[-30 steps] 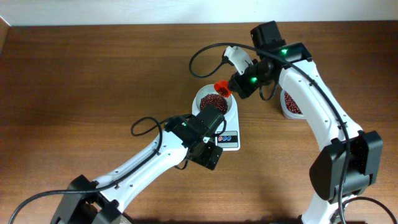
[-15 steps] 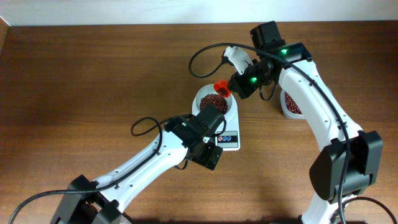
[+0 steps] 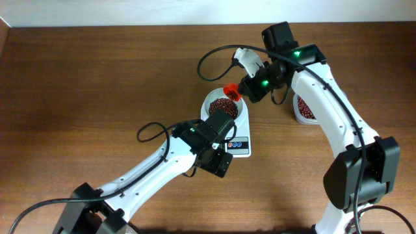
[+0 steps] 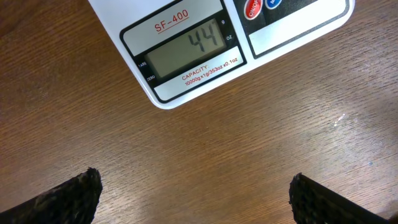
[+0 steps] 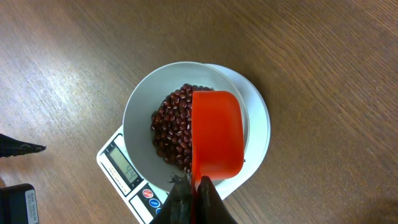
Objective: Scoop item into bowl and weigh 50g on scale
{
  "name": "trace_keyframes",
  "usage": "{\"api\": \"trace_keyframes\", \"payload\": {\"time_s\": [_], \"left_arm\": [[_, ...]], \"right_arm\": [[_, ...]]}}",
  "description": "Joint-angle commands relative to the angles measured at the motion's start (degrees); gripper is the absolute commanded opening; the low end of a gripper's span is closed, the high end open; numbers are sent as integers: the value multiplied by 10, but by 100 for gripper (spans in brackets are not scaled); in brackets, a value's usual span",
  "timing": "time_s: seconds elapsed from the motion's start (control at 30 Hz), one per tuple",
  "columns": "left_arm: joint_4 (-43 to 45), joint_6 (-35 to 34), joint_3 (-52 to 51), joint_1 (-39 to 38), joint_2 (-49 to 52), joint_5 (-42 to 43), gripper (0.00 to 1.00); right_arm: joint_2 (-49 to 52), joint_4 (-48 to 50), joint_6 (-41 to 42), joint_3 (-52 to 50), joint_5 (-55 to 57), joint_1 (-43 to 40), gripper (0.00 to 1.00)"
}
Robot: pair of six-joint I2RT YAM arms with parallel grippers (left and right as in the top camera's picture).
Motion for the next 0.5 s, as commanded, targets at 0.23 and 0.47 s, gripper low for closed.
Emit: {"api": "trace_keyframes", "payload": {"time_s": [0.23, 0.47], "left_arm": [[1, 1, -4, -2, -6, -5, 99], [1, 1, -4, -2, -6, -5, 99]], "right_arm": [[-19, -20, -39, 15, -5, 9, 4], [-19, -3, -13, 15, 7, 9, 4]]}}
